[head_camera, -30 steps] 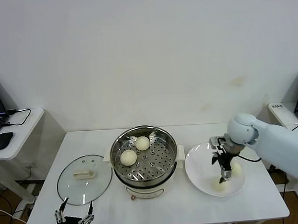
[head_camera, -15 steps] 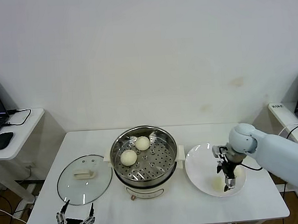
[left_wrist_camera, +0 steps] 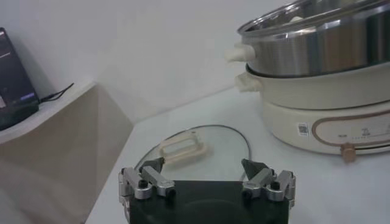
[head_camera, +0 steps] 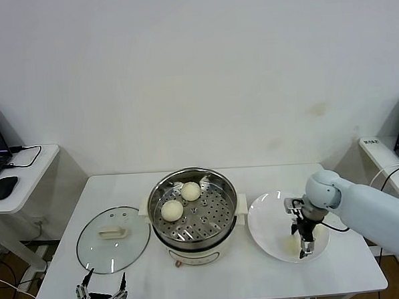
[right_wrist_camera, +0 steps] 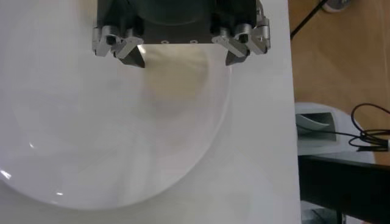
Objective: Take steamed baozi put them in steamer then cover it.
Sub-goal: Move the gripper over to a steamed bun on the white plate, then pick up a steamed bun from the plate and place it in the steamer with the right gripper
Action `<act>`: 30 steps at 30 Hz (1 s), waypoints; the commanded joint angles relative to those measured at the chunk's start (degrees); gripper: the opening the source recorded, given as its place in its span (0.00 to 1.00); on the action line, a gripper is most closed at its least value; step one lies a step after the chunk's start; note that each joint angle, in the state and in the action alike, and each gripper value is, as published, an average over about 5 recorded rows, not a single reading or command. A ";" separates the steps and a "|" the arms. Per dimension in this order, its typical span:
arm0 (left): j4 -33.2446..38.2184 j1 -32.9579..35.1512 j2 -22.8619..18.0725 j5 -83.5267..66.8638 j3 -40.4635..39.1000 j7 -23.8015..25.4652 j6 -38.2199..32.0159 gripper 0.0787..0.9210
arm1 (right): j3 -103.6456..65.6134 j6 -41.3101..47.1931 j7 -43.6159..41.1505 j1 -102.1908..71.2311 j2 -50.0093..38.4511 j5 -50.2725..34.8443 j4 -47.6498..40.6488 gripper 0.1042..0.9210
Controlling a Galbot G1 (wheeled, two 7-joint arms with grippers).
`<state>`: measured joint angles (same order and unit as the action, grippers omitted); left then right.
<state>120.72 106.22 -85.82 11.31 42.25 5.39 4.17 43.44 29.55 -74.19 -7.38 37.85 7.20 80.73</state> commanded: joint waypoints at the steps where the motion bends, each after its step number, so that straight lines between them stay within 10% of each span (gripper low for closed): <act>1: -0.10 -0.06 -0.01 0.05 0.00 0.06 0.01 0.88 | -0.61 0.08 0.46 -0.62 0.75 -0.02 -1.68 0.88; 30: -1.62 -1.97 0.36 0.02 -1.17 0.20 -0.03 0.88 | -1.68 0.32 -0.71 4.19 -2.79 -5.72 -0.90 0.63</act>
<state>119.26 104.64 -85.48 11.36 41.24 5.55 4.11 42.02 29.96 -74.16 -5.57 36.82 3.09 79.08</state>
